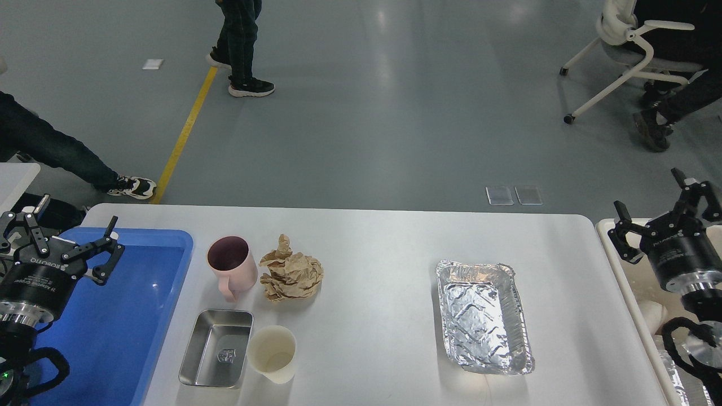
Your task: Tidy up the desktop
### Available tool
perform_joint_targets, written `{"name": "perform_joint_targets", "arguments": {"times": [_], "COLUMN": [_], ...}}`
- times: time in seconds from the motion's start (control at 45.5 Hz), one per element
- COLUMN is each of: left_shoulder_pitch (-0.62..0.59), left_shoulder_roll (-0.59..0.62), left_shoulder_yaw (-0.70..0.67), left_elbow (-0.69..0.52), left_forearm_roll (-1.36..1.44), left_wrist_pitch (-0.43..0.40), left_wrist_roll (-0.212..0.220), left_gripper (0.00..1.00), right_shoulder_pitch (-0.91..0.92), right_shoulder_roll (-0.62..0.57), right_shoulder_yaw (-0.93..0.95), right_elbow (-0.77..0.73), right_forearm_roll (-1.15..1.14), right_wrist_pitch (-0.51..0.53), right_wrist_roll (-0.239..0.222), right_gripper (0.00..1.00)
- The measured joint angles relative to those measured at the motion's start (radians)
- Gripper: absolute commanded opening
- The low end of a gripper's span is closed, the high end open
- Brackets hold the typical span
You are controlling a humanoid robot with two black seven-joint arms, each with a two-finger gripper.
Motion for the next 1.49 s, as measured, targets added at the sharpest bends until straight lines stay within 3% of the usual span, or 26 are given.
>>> {"name": "perform_joint_targets", "arguments": {"times": [0.417, 0.615, 0.79, 0.922, 1.098, 1.361, 1.493], "left_shoulder_pitch": [-0.012, -0.039, -0.073, -0.087, -0.089, -0.091, -0.096], "left_shoulder_roll": [0.023, 0.026, 0.049, 0.179, 0.431, 0.844, 1.023], "left_shoulder_yaw": [0.009, 0.015, 0.070, 0.147, 0.301, 0.537, 0.666], "left_elbow": [0.003, 0.005, 0.003, -0.002, -0.052, -0.145, -0.268], "left_forearm_roll": [-0.001, 0.002, 0.002, 0.001, 0.009, 0.033, 0.255], "left_wrist_pitch": [0.026, 0.037, 0.161, 0.286, 0.313, 0.310, 0.313], "left_wrist_roll": [-0.017, -0.077, -0.090, -0.052, 0.009, 0.008, 0.002], "left_gripper": [0.97, 0.97, 0.97, 0.97, 0.97, 0.97, 0.97], "right_shoulder_pitch": [0.007, 0.007, 0.007, 0.004, 0.004, 0.005, 0.007], "right_shoulder_roll": [0.000, 0.006, 0.016, 0.013, 0.010, 0.013, 0.014], "right_shoulder_yaw": [0.000, 0.000, 0.000, 0.001, 0.002, 0.002, -0.001], "right_elbow": [-0.002, -0.002, -0.002, -0.003, -0.003, -0.011, -0.011], "right_forearm_roll": [-0.001, -0.001, -0.001, -0.001, -0.001, -0.001, -0.001], "right_wrist_pitch": [0.000, -0.001, -0.003, -0.003, -0.003, 0.003, 0.002], "right_wrist_roll": [0.000, 0.000, 0.000, 0.001, 0.001, 0.003, 0.002], "right_gripper": [1.00, 1.00, 1.00, 1.00, 1.00, 1.00, 1.00]}}
